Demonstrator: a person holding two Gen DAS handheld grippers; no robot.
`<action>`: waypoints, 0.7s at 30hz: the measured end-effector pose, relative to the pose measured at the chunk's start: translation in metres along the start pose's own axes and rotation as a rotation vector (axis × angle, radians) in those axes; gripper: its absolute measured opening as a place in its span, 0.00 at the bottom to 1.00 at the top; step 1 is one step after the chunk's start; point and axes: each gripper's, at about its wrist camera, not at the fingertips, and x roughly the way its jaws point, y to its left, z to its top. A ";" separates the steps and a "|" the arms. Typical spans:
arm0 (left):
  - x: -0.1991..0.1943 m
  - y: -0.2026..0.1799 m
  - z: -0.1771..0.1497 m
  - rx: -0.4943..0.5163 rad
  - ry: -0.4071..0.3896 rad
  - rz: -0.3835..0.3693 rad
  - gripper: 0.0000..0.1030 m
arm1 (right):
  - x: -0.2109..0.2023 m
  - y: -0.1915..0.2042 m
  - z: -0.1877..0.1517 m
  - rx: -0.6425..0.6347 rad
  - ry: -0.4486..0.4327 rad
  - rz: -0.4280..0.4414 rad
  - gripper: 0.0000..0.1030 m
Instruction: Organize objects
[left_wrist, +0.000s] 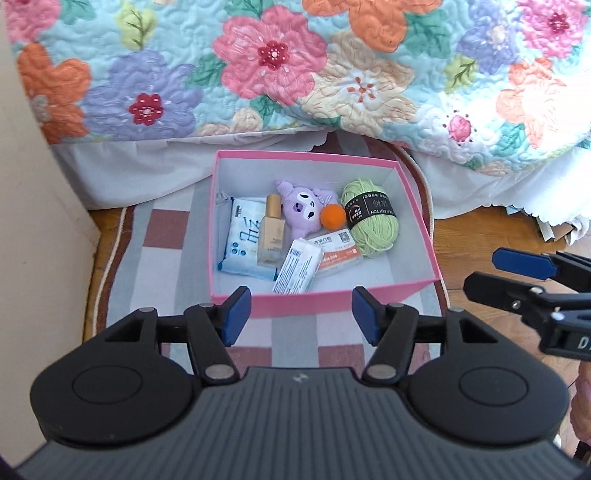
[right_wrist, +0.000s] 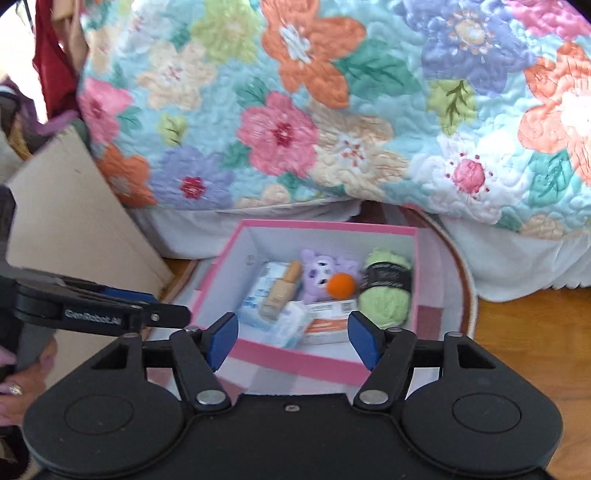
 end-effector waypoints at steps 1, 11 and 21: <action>-0.005 0.001 -0.005 0.002 -0.001 0.000 0.58 | -0.005 0.003 -0.002 0.007 -0.005 0.005 0.69; -0.021 0.011 -0.043 -0.006 0.027 0.000 0.59 | -0.029 0.020 -0.034 0.012 0.007 -0.043 0.70; -0.026 0.018 -0.062 -0.021 0.009 0.021 0.80 | -0.020 0.021 -0.056 0.068 0.058 -0.134 0.97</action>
